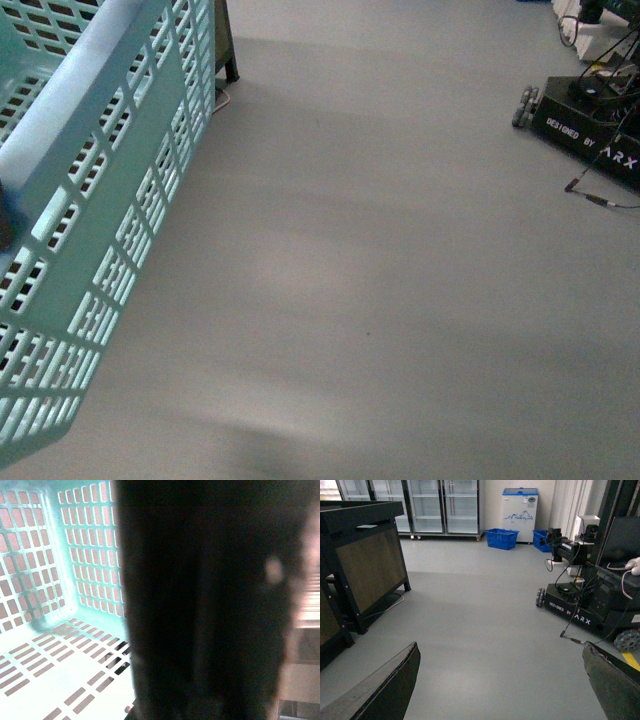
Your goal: Pick mango and avocado into basket
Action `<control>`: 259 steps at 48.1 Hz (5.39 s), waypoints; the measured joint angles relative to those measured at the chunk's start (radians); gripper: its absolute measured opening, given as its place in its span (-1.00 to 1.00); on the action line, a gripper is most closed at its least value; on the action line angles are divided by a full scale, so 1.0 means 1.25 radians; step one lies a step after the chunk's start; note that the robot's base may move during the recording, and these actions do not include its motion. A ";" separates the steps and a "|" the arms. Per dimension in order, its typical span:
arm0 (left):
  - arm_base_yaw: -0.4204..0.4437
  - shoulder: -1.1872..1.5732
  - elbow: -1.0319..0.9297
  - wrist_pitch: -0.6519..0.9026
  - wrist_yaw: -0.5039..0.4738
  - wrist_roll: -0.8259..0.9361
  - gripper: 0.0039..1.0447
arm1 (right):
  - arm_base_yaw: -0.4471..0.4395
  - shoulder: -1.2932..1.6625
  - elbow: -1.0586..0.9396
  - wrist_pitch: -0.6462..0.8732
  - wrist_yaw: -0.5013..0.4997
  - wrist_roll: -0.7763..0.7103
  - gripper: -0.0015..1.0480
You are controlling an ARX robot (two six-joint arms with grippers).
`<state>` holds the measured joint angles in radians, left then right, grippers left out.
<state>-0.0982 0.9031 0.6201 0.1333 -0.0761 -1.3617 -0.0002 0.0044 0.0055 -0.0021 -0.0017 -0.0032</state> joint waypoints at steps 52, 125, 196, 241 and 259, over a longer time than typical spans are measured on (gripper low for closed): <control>0.000 0.000 0.001 0.000 0.000 0.000 -0.90 | 0.000 0.000 0.000 0.000 0.000 0.000 0.85; -0.001 -0.001 -0.001 0.000 -0.002 0.003 -0.90 | 0.001 0.001 0.000 0.000 0.000 0.000 0.85; 0.000 -0.001 -0.001 0.000 0.000 0.003 -0.90 | 0.001 0.001 0.002 0.001 0.000 0.000 0.85; 0.000 -0.002 -0.004 0.000 -0.004 0.004 -0.90 | 0.001 0.000 0.000 0.000 0.000 0.000 0.85; 0.000 -0.002 -0.003 0.000 -0.001 0.004 -0.90 | 0.001 0.002 0.000 0.000 0.000 0.000 0.85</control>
<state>-0.0982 0.9012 0.6167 0.1333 -0.0769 -1.3563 0.0006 0.0063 0.0059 -0.0021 -0.0017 -0.0032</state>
